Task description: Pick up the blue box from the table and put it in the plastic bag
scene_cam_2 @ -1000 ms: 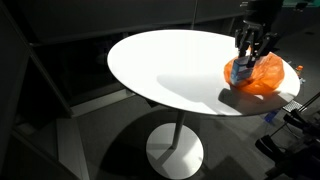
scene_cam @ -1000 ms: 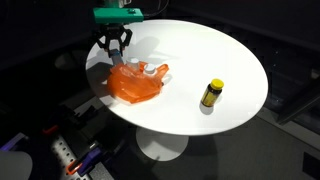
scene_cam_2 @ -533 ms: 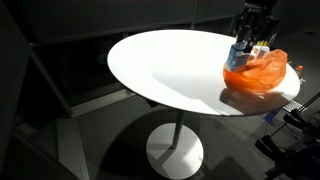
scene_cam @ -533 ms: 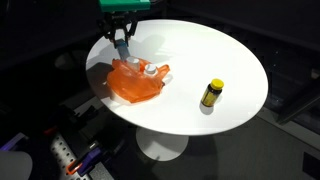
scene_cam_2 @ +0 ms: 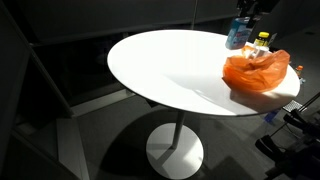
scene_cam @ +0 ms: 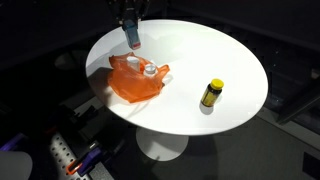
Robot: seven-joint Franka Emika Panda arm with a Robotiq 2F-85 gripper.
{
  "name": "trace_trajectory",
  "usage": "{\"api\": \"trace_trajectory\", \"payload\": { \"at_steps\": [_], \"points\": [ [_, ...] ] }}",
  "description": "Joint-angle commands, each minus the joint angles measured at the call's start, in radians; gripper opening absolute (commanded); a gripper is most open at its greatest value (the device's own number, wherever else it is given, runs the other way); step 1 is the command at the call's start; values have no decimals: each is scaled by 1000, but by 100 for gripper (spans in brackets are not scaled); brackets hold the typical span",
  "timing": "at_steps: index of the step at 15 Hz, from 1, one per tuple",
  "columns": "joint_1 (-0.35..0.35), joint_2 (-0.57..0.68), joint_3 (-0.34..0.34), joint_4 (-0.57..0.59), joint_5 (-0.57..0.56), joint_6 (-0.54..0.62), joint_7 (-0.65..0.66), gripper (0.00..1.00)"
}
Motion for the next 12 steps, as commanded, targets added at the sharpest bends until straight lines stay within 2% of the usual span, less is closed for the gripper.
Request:
{"api": "trace_trajectory", "payload": {
  "at_steps": [1,12],
  "points": [
    [-19,-25,-23,42,41,-99,-22,20],
    [-71,45,-86,70,75,-100,-43,20]
  ]
}}
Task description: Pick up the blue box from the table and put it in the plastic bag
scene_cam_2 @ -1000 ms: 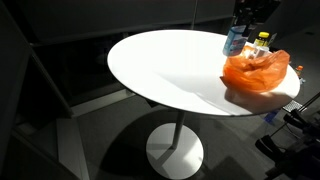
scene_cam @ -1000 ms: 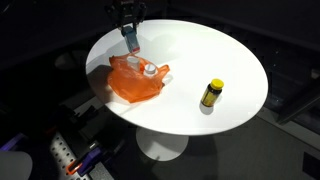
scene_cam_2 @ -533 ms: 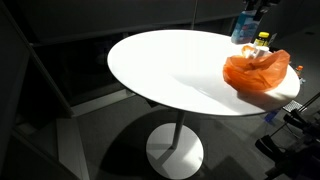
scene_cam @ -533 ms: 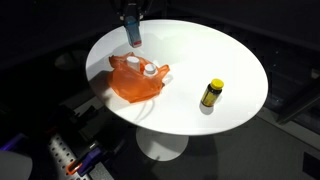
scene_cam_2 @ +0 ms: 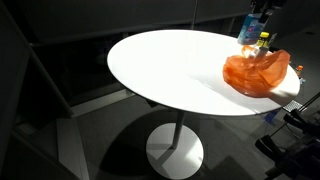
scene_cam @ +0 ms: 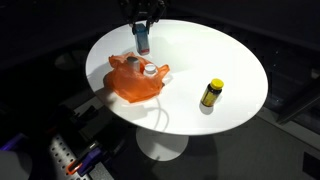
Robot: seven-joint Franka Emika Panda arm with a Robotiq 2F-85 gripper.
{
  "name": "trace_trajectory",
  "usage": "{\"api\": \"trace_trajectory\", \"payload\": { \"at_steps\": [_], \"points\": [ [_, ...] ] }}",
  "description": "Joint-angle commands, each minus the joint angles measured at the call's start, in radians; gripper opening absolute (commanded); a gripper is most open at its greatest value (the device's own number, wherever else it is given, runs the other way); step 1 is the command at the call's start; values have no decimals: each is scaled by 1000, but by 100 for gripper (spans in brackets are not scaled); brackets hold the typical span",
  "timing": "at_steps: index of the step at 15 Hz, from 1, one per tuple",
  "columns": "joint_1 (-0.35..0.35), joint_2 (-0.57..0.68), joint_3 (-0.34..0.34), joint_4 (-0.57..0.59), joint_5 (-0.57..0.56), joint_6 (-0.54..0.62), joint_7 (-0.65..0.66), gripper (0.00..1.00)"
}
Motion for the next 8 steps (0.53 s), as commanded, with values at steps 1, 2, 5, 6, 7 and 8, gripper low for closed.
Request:
{"api": "trace_trajectory", "payload": {
  "at_steps": [1,2,5,6,7,8],
  "points": [
    [-17,48,-4,43,35,-21,-50,20],
    [-20,58,-3,47,40,-24,-56,20],
    [-25,87,3,55,45,-39,-55,20],
    [-26,97,5,57,48,-42,-58,20],
    [-28,107,7,60,52,-46,-59,20],
    [-29,114,8,62,51,-51,-58,20]
  ]
}}
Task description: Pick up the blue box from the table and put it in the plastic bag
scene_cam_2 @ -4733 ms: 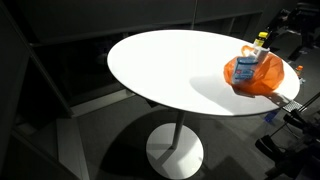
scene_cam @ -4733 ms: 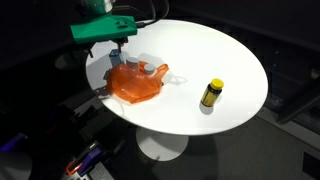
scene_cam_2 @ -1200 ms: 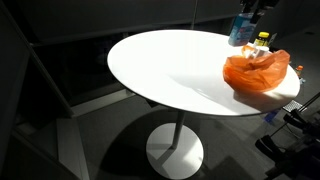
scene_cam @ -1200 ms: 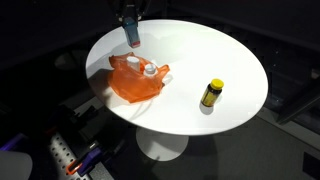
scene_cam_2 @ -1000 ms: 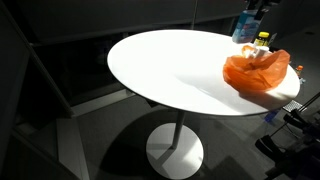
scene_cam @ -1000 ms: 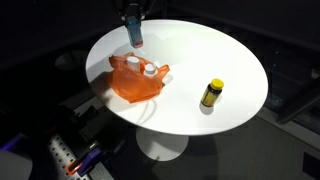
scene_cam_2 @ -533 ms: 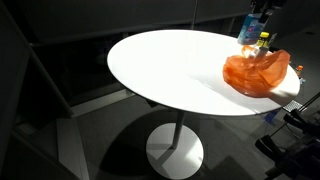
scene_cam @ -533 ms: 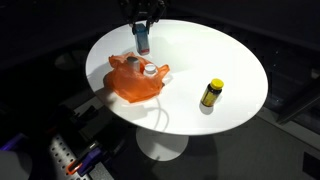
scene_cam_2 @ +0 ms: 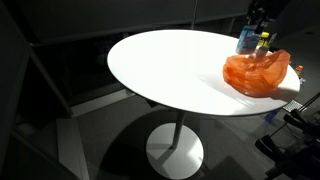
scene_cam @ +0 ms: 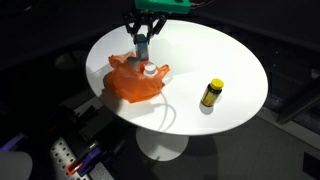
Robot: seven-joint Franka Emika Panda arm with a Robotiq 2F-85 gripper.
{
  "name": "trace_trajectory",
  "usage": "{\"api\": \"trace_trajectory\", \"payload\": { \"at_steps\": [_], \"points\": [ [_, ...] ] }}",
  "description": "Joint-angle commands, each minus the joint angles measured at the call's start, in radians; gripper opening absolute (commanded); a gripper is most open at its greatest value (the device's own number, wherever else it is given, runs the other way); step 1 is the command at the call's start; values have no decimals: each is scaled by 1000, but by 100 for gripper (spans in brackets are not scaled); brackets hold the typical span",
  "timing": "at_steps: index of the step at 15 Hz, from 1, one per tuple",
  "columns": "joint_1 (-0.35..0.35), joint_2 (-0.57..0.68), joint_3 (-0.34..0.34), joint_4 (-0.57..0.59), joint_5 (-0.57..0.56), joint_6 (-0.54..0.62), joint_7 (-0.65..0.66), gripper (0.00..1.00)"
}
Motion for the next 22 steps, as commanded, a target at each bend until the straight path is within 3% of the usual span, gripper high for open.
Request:
{"api": "trace_trajectory", "payload": {
  "at_steps": [1,11,22],
  "points": [
    [-21,38,13,47,25,-54,-32,20],
    [-29,98,18,105,5,-194,-10,20],
    [-17,151,39,128,-124,-99,8,20]
  ]
}}
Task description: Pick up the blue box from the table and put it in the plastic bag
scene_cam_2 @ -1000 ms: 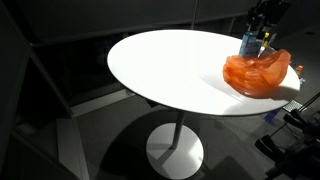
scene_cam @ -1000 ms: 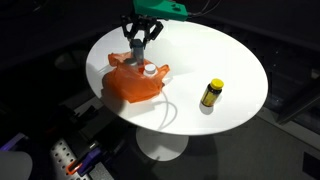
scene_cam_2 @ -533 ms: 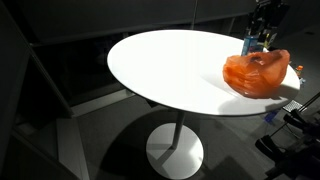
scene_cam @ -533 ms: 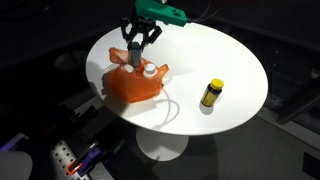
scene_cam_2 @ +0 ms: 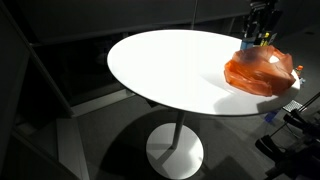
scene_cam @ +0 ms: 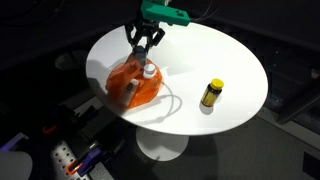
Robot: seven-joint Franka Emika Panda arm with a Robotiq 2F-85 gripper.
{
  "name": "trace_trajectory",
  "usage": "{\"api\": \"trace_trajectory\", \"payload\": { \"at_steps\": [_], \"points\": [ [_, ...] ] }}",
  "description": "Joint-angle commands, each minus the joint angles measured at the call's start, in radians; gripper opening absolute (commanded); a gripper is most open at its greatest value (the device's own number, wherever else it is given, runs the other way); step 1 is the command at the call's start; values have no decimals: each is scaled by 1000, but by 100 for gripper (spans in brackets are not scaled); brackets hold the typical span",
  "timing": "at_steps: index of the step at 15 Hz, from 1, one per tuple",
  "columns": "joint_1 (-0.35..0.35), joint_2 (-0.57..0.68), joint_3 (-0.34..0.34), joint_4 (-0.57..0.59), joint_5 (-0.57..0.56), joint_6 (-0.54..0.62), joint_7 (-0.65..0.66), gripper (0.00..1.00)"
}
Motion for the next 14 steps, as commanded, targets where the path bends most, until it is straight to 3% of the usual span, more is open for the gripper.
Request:
{"api": "trace_trajectory", "payload": {
  "at_steps": [1,5,6,7,9,12,14],
  "points": [
    [-8,21,20,30,-51,22,9,20],
    [-9,30,36,28,-55,35,-1,20],
    [-11,29,42,27,-43,28,-12,30],
    [-13,28,46,26,-36,24,-19,70],
    [-21,15,54,27,-14,4,-44,77],
    [-37,-18,55,36,29,-53,-91,99],
    [-43,-41,44,55,48,-113,-96,100]
  ]
}}
